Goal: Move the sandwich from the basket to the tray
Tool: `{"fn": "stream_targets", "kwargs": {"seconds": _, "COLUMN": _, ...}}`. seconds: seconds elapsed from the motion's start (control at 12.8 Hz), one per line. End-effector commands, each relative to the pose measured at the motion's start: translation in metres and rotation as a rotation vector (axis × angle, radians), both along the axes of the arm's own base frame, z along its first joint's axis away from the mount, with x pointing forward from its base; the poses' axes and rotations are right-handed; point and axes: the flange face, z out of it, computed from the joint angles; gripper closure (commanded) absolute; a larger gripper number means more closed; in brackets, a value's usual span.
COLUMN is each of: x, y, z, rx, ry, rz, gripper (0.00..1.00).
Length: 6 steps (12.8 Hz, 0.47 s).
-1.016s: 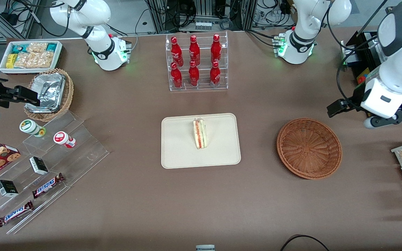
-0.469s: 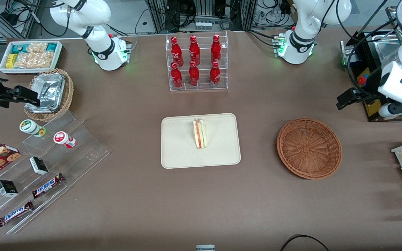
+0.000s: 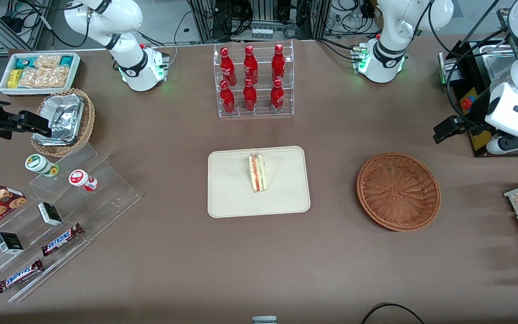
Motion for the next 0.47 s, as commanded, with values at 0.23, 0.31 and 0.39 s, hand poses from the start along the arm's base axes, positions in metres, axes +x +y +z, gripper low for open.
{"fn": "stream_targets", "kwargs": {"seconds": 0.23, "x": 0.007, "y": -0.003, "z": 0.003, "rx": -0.005, "ry": 0.018, "rz": -0.077, "gripper": 0.00}}
{"fn": "stream_targets", "kwargs": {"seconds": 0.31, "x": 0.004, "y": -0.003, "z": 0.007, "rx": -0.005, "ry": 0.022, "rz": -0.096, "gripper": 0.00}}
{"fn": "stream_targets", "kwargs": {"seconds": 0.39, "x": 0.000, "y": -0.002, "z": 0.009, "rx": -0.006, "ry": 0.025, "rz": -0.128, "gripper": 0.00}}
